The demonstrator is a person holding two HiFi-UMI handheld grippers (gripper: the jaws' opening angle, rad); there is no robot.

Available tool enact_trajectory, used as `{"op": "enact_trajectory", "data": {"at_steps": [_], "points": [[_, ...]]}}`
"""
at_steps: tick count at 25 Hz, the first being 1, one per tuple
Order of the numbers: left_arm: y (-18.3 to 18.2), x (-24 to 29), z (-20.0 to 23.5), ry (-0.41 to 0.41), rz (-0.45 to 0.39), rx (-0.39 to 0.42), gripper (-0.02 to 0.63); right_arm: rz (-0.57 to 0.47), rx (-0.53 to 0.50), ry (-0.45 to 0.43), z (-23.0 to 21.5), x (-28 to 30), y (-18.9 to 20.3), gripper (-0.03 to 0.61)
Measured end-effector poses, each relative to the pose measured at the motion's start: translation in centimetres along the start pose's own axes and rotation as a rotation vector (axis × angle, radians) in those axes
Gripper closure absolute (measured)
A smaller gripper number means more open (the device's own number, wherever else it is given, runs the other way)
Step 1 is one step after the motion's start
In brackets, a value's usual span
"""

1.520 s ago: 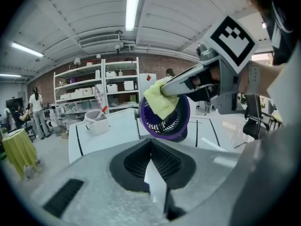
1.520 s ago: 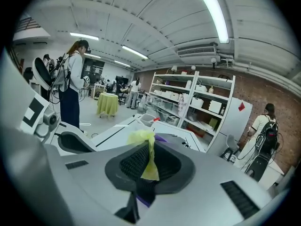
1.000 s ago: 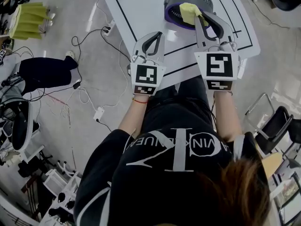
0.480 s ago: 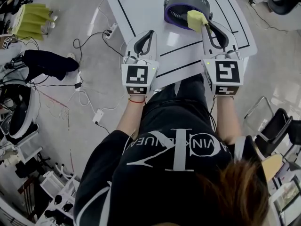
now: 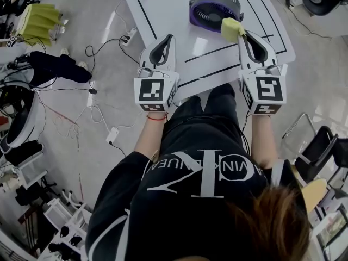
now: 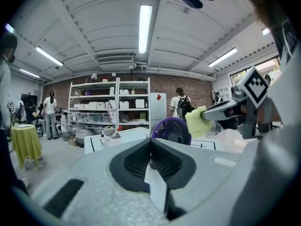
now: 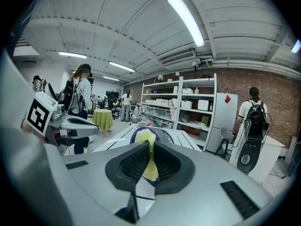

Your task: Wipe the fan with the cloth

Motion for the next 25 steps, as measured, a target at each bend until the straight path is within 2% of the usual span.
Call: {"op": "enact_trajectory", "data": {"at_steps": [6, 25], "points": [[-1.4, -1.9, 0.2, -0.03, -0.08, 0.005, 0.606, -0.013, 0.004, -0.016, 0.6, -1.2, 0.5, 0.551], [-2.2, -4.4, 2.3, -0.069, -0.116, -0.035, 0.606, -0.039, -0.019, -0.062, 2.9, -0.9, -0.2, 0.551]]}}
Point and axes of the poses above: the fingertips, and each gripper's own axes: x forward along the fingers, z to its left, y out of its underside, the point moved 4 cm from there along -x, backward along the fingers, and after that the axes turned 10 degrees about -x, right-handed, at the moved point
